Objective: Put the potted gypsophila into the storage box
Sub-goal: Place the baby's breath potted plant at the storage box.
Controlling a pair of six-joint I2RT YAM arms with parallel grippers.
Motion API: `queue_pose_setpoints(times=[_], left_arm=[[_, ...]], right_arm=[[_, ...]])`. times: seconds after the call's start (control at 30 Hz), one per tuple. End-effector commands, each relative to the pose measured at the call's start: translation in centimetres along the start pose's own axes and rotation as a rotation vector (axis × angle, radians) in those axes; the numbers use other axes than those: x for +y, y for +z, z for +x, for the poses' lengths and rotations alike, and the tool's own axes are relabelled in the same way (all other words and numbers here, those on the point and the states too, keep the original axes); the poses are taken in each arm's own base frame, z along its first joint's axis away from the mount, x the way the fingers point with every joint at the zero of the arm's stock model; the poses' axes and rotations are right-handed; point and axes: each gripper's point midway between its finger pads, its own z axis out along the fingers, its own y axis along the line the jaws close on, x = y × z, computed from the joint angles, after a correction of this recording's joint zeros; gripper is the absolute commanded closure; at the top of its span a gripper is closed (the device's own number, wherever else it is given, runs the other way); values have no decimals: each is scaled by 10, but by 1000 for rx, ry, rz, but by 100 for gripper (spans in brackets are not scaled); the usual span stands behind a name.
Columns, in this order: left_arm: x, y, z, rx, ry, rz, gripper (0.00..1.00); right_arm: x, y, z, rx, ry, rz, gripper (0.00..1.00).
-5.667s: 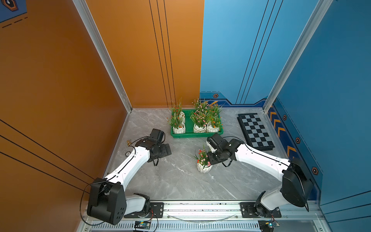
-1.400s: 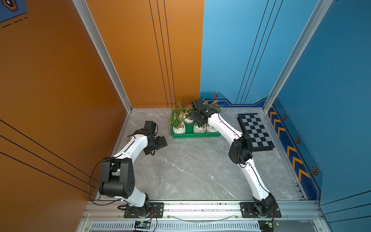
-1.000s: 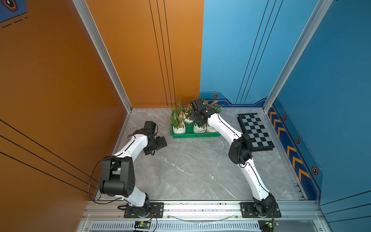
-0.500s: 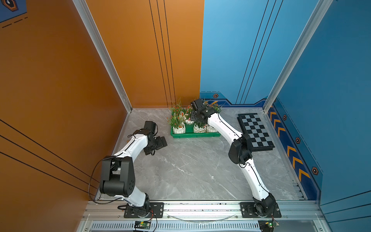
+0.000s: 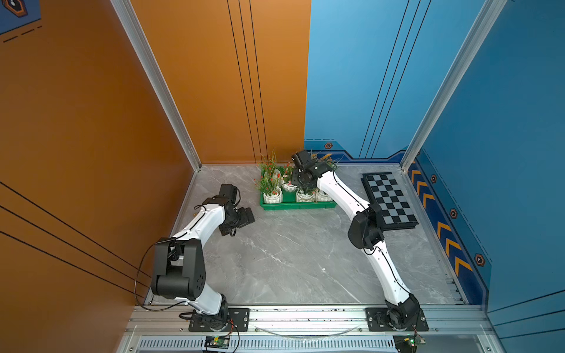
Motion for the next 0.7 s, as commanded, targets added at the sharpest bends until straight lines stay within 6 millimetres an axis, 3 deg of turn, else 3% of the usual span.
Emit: queue_pose_setpoints(times=[0.0, 0.3, 0.47, 0.67], left_arm=[[-4, -6, -5, -13, -4, 19, 2], [-3, 1, -5, 7, -5, 11, 2], [-3, 3, -6, 9, -5, 9, 2], [-5, 4, -7, 13, -5, 12, 2]], right_arm=[[-11, 9, 15, 67, 3, 32, 98], [-15, 34, 28, 93, -1, 44, 96], [-14, 37, 28, 88, -4, 45, 93], [-8, 35, 21, 68, -11, 14, 81]])
